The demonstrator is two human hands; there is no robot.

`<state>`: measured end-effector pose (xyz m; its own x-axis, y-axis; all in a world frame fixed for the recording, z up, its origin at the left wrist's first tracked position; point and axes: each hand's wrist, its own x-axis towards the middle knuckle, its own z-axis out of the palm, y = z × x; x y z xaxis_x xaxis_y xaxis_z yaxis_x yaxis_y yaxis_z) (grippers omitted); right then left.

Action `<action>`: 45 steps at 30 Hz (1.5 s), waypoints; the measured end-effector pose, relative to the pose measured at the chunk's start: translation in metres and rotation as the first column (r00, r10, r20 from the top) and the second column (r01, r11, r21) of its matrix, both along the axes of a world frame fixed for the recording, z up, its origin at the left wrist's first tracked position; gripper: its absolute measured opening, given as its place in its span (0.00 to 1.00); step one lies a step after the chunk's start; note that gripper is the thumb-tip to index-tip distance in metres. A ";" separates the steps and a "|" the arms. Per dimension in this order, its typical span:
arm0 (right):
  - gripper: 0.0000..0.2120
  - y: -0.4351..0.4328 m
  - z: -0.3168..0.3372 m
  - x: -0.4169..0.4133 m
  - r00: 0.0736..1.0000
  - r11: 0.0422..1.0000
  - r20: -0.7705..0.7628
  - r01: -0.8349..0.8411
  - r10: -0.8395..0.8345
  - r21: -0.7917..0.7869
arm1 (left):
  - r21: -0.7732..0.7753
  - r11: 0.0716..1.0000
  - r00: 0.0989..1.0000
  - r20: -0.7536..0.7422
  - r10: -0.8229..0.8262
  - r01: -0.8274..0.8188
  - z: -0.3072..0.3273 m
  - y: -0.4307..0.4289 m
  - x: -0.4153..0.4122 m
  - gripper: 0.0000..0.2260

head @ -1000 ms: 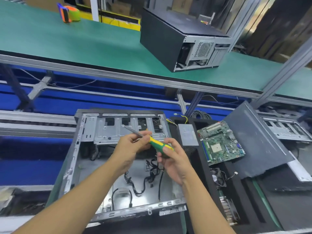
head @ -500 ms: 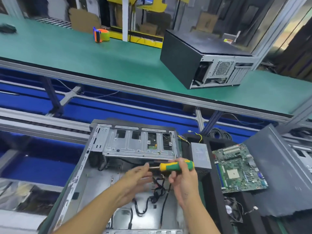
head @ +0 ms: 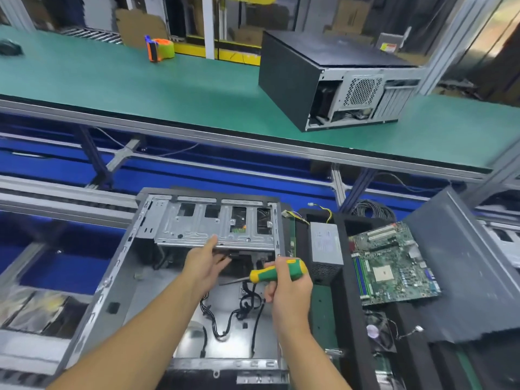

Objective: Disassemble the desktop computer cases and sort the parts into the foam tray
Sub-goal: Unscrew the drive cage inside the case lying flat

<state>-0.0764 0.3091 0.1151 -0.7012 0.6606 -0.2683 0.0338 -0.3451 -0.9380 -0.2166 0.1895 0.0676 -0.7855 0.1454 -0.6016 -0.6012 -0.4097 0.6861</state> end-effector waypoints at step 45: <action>0.12 0.024 0.068 -0.111 0.955 0.549 0.195 -0.290 0.225 0.784 | -0.954 0.297 0.278 -0.295 -0.914 -0.037 0.027 -0.016 -0.051 0.19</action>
<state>-0.1878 0.3331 0.1834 -0.8793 0.4209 0.2230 0.0671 0.5730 -0.8168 -0.2671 0.1739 0.0942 -0.8012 0.5949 0.0638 0.5064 0.6175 0.6018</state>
